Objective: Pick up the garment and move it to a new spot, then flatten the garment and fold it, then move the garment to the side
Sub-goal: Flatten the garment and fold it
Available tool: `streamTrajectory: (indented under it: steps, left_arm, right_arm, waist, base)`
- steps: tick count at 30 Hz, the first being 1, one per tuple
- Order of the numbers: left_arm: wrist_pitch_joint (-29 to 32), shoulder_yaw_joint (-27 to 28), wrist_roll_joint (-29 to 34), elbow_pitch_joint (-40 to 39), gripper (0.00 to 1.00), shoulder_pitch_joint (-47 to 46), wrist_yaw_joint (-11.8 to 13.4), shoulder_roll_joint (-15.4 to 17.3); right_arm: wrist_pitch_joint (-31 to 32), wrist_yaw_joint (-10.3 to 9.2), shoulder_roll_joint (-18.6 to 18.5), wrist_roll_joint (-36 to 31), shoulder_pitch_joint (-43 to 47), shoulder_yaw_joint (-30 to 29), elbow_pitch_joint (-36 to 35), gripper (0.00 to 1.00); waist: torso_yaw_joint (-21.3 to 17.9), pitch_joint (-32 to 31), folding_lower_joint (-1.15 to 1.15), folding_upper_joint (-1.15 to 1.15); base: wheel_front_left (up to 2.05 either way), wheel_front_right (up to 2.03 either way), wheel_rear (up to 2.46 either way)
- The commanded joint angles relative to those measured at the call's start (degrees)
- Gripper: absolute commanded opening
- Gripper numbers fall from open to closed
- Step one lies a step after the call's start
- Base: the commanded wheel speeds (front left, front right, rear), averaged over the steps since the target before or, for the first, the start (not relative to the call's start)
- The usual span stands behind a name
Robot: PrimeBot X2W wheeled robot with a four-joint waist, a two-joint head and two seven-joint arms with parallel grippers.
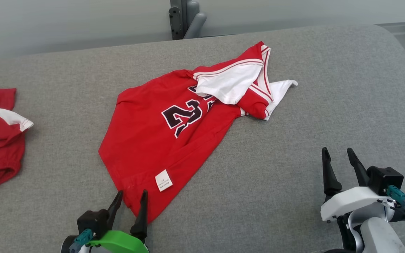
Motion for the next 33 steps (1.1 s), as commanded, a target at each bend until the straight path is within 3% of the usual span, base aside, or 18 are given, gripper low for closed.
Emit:
streamTrajectory:
  steps: [1, 11, 12, 13, 14, 19, 24, 33]
  left_arm:
    - [0.0, 0.5, -0.7, 0.5, 1.00, -1.3, 0.0, 0.1]
    - [0.0, 1.6, -2.1, 2.0, 1.00, -3.2, 0.0, 0.1]
    - [0.0, 1.6, -2.3, 2.0, 0.47, -3.8, 0.0, 0.1]
    - [0.0, 1.4, -2.6, 1.6, 0.19, -4.0, 0.0, 0.1]
    - [0.0, 1.2, -2.3, 1.2, 0.00, -4.1, 0.0, 0.1]
    - [0.0, 1.8, -1.7, -0.8, 0.00, -4.4, 0.0, 0.2]
    - [0.0, 5.7, 3.6, -7.7, 0.00, -6.4, 0.0, 0.3]
    - [0.0, 8.0, 7.3, -18.8, 0.00, -7.7, 0.0, 4.9]
  right_arm:
    - [-0.1, -0.08, -0.3, -0.3, -0.8, -0.1, -0.4, 1.00]
    - [-0.1, -0.08, -0.5, -0.4, -2.3, 0.4, -0.7, 1.00]
    - [-0.1, -0.08, -0.5, -0.4, -2.5, 0.6, -0.6, 1.00]
    - [-0.1, -0.09, -0.5, -0.4, -2.7, 0.7, -0.7, 1.00]
    - [-0.1, -0.08, -0.5, -0.4, -2.8, 0.7, -0.8, 1.00]
    - [-0.1, -0.08, -0.4, -0.3, -2.7, 0.1, -0.6, 1.00]
    - [-0.1, -0.08, -0.3, 0.1, -2.1, -0.6, -0.6, 1.00]
    - [-0.1, -0.08, -0.1, 0.7, -0.6, -1.4, -0.3, 1.00]
  waist:
    - [-1.1, 1.5, 0.00, 0.00]
    - [-1.7, 3.9, 0.00, 0.00]
    - [-1.9, 4.2, 0.00, 0.00]
    - [-2.0, 4.2, 0.00, 0.00]
    - [-2.0, 4.2, 0.00, 0.00]
    - [-1.9, 3.8, 0.00, 0.00]
    - [-1.1, 2.9, 0.00, 0.00]
    - [1.7, 1.7, 0.00, 0.00]
  base:
    - [0.00, 0.00, 0.00]
    - [0.00, 0.00, 0.00]
    - [0.00, 0.00, 0.00]
    - [0.00, 0.00, 0.00]
    - [0.00, 0.00, 0.00]
    - [0.00, 0.00, 0.00]
    - [0.00, 0.00, 0.00]
    - [0.00, 0.00, 0.00]
